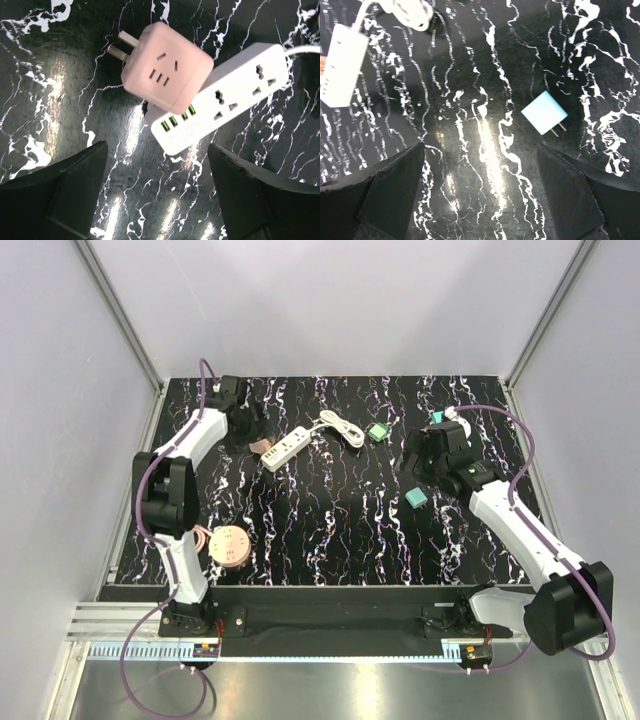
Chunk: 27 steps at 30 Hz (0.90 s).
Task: Insert the plug
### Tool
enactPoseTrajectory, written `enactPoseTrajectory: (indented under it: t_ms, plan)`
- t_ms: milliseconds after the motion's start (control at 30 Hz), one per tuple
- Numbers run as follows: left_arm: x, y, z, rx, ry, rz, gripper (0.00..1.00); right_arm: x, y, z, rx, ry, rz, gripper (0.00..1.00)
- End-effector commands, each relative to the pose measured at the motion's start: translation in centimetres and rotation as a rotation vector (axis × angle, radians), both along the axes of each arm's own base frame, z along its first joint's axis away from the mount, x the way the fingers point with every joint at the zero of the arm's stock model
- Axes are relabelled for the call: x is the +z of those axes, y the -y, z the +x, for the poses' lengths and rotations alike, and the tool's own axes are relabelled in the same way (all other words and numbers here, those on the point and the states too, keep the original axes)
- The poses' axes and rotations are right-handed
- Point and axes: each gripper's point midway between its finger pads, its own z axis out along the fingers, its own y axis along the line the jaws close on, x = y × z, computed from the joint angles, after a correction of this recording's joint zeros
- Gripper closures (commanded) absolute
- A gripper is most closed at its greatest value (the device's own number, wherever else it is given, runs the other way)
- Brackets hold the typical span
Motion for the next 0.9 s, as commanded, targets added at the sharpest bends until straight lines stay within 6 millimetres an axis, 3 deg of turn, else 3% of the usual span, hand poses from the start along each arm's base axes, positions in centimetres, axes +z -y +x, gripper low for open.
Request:
enactPoseTrajectory:
  t_ms: [0, 233, 433, 700, 867]
  plan:
    - [2.4, 0.4, 2.4, 0.038, 0.065, -0.029, 0.16, 1.9, -0.8, 0.3, 0.035, 0.076, 0.04, 0.0]
    - [1.1, 1.0, 5.3, 0.045, 0.057, -0.056, 0.18, 2.6, -0.6, 0.3, 0.039, 0.106, 0.033, 0.0]
    - [-0.8, -0.5, 5.8, 0.124, 0.034, -0.004, 0.17, 2.5, -0.8, 0.1, 0.049, 0.105, 0.041, 0.0]
    - [-2.8, 0.3, 7.2, 0.126, 0.001, -0.048, 0.08, 3.0, -0.9, 0.1, 0.054, 0.119, 0.046, 0.0]
    - [-3.8, -0.2, 7.5, 0.133, -0.012, -0.037, 0.09, 2.9, -1.0, -0.1, 0.058, 0.115, 0.055, 0.0]
